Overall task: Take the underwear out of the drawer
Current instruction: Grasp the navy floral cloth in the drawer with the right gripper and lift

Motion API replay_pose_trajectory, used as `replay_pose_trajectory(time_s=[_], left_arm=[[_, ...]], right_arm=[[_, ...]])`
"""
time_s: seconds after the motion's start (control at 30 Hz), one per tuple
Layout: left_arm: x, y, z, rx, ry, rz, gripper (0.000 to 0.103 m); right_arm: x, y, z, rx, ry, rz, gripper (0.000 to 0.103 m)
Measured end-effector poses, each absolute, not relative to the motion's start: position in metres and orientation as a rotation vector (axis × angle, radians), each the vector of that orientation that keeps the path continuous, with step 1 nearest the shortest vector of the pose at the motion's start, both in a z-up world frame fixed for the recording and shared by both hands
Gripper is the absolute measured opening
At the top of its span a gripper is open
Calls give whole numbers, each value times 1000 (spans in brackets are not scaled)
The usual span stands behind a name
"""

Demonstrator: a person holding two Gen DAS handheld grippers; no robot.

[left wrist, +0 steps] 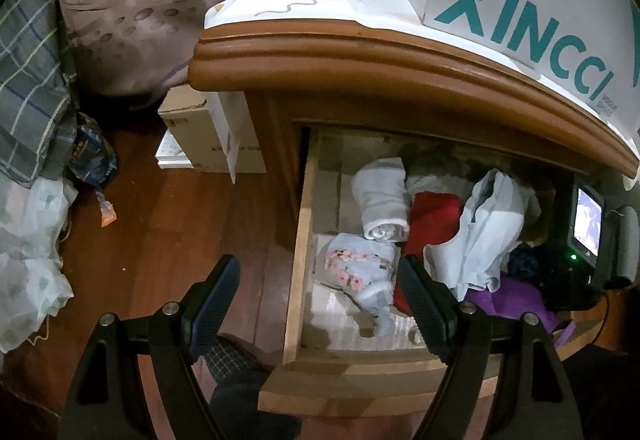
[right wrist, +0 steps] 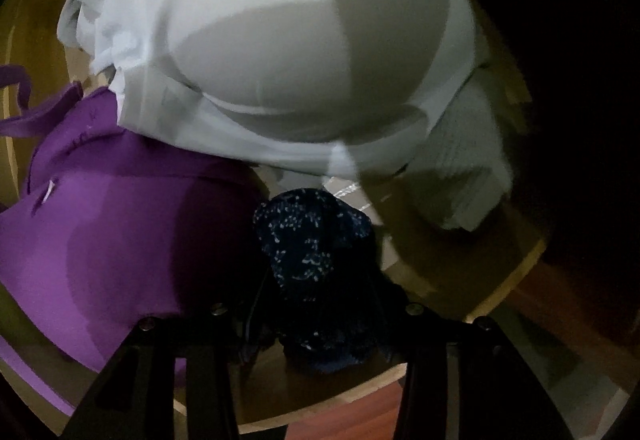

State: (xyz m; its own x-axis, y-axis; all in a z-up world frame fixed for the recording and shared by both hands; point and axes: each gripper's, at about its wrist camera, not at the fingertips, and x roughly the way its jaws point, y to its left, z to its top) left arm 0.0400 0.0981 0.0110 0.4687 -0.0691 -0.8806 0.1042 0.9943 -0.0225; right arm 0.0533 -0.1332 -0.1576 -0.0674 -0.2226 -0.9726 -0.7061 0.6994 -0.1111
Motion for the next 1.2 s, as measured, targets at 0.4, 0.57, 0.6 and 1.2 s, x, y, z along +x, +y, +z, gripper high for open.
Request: replay_pose_trajectory(time_s=[0.4,0.57,0.6,1.2], left_arm=[[42,99,7,29,1092,-98,79],[43,101,5,7,1095,-96,79],[44,102,5,1,1097,-97,79],[50,107,-1,-80,1124,-101,79]], right_arm=[[67,-130,-180,-860,1666,509,47],[64,-138,-172,-814,1633,493,36],[60,-134,-174,-801,1627,481,34],[22,-179,-82,-268,1183,159,27]])
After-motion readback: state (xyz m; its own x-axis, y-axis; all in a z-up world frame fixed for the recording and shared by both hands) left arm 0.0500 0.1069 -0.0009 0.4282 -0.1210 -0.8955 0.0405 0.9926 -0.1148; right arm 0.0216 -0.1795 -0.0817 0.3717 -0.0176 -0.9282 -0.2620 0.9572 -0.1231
